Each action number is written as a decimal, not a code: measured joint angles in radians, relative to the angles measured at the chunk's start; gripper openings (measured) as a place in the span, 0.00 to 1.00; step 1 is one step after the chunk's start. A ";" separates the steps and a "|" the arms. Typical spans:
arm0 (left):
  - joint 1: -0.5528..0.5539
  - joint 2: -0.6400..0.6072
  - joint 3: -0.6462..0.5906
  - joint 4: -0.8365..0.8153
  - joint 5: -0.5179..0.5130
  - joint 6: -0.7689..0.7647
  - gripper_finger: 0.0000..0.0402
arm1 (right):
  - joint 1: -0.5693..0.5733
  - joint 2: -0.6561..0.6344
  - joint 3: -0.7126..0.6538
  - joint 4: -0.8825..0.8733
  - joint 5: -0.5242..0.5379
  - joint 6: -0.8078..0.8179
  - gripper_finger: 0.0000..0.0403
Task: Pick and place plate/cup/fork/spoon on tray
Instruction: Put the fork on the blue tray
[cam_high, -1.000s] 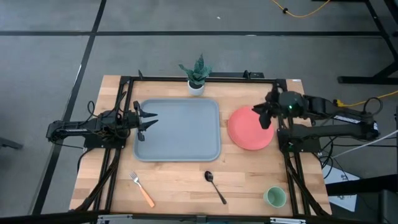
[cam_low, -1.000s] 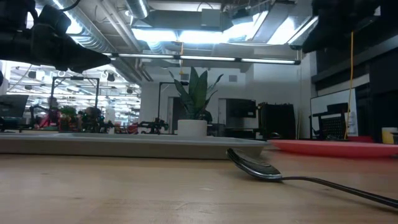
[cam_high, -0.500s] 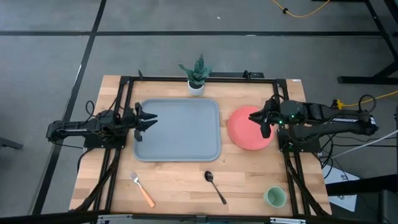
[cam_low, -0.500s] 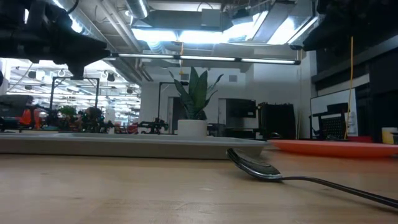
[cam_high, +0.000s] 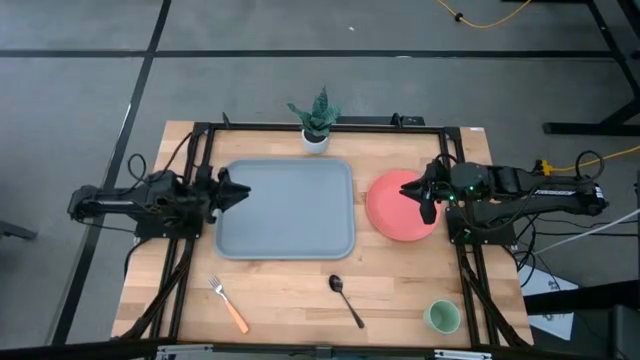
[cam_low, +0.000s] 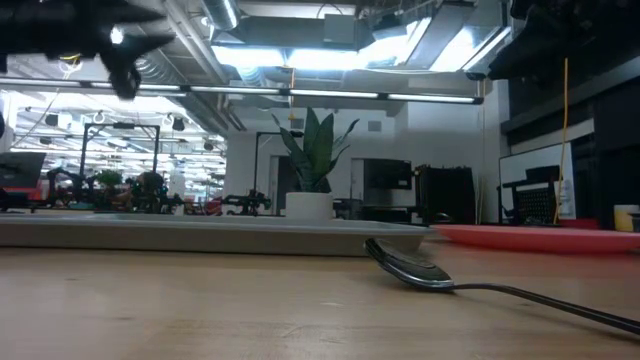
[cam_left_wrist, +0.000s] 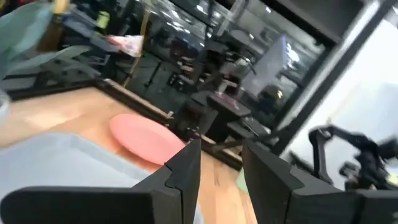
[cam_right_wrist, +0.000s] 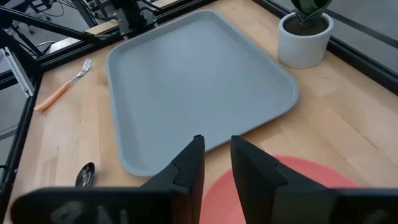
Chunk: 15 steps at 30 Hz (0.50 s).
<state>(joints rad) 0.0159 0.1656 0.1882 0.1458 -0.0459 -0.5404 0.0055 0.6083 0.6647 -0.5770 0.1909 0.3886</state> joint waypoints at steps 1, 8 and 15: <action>-0.012 0.046 0.030 0.002 0.013 0.017 0.28 | 0.000 0.000 0.000 0.000 0.000 0.000 0.21; -0.126 0.441 0.265 -0.219 0.068 -0.063 0.28 | 0.000 0.000 0.000 -0.001 0.000 0.002 0.21; -0.222 0.735 0.459 -0.683 0.066 -0.368 0.28 | 0.000 0.000 0.000 -0.031 0.000 -0.002 0.21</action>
<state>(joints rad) -0.2058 0.9006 0.6470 -0.5375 0.0200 -0.9087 0.0055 0.6083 0.6647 -0.6079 0.1905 0.3863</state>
